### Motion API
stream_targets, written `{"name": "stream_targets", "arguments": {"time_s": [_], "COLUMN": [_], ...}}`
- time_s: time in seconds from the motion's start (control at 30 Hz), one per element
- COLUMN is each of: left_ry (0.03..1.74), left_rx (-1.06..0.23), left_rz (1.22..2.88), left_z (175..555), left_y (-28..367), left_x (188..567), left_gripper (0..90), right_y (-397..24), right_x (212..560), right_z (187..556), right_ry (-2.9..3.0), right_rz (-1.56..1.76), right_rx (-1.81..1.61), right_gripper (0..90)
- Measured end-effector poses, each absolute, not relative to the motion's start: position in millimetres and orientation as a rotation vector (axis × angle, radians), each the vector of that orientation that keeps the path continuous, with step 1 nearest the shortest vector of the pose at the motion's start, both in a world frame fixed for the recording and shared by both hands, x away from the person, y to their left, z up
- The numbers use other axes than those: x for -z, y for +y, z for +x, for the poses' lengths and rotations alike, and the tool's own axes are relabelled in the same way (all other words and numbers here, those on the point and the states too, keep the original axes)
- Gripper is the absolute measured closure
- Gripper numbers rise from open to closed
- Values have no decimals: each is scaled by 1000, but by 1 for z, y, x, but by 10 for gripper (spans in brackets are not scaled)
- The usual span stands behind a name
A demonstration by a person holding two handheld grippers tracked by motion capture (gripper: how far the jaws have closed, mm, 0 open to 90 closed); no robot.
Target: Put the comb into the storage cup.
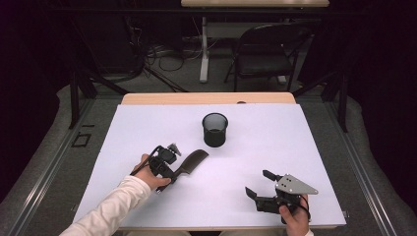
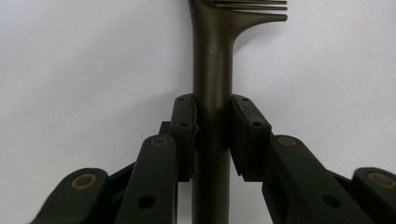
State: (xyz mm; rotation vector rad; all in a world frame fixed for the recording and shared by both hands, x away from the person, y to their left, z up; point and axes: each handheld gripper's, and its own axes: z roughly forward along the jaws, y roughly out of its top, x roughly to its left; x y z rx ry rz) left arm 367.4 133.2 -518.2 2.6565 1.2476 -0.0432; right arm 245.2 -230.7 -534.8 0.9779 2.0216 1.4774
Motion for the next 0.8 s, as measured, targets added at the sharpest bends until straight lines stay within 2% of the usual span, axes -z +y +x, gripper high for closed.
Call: {"name": "stream_targets", "arguments": {"time_s": [0.8], "left_ry": [1233], "left_rx": [-7], "left_rz": [2508], "left_z": [362], "left_y": [144], "left_x": [504], "left_gripper": [727], "right_y": [-230], "right_x": [535], "right_z": [245], "right_ry": [2023], "right_rz": [981], "right_rx": [-1476], "right_gripper": [146]}}
